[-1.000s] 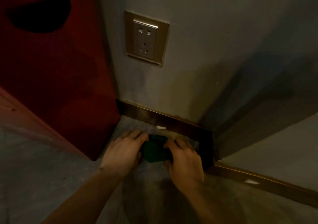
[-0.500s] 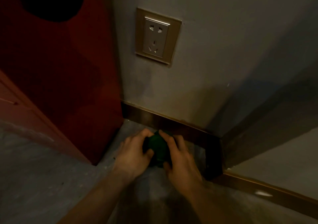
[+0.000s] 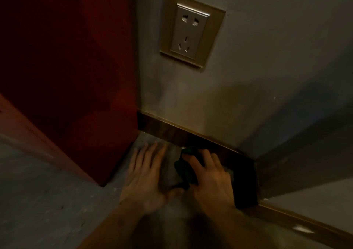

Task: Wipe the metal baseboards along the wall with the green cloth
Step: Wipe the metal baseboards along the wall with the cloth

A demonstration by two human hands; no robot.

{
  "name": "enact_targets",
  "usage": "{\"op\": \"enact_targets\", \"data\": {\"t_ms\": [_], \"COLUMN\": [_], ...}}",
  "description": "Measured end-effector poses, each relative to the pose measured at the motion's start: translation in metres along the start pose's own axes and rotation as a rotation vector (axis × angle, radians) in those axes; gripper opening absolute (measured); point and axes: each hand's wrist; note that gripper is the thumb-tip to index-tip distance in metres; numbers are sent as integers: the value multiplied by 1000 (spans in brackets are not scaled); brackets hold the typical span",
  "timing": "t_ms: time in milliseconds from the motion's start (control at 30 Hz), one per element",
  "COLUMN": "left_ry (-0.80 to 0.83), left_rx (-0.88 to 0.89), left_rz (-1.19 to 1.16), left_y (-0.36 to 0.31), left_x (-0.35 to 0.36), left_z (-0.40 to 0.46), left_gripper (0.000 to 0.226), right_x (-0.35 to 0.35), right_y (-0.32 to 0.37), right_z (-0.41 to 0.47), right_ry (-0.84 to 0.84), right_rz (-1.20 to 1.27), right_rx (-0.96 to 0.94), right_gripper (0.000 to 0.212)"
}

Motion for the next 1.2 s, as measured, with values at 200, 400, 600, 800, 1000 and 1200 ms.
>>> {"op": "enact_targets", "data": {"t_ms": [200, 400, 600, 800, 1000, 1200], "left_ry": [26, 39, 41, 44, 16, 40], "left_rx": [-22, -28, -48, -50, -19, -36], "left_rz": [71, 73, 136, 163, 132, 135], "left_y": [10, 16, 16, 17, 19, 18], "left_x": [24, 35, 37, 36, 38, 36], "left_z": [14, 21, 21, 21, 20, 20], "left_gripper": [133, 136, 136, 137, 136, 135], "right_x": [-1, 6, 12, 12, 7, 0], "right_y": [7, 9, 12, 16, 14, 6], "right_z": [20, 40, 58, 70, 75, 76], "right_ry": [85, 69, 12, 133, 137, 112], "right_rz": [-145, -333, -491, -672, -760, -872], "right_rx": [-56, -141, -313, -326, -383, -474], "right_gripper": [79, 77, 40, 53, 37, 32]}}
Point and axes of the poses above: each hand's wrist, its own z-axis towards the middle knuckle, its own x-axis out of the palm, y = z × x, and after that the axes turned 15 degrees about y, right-handed
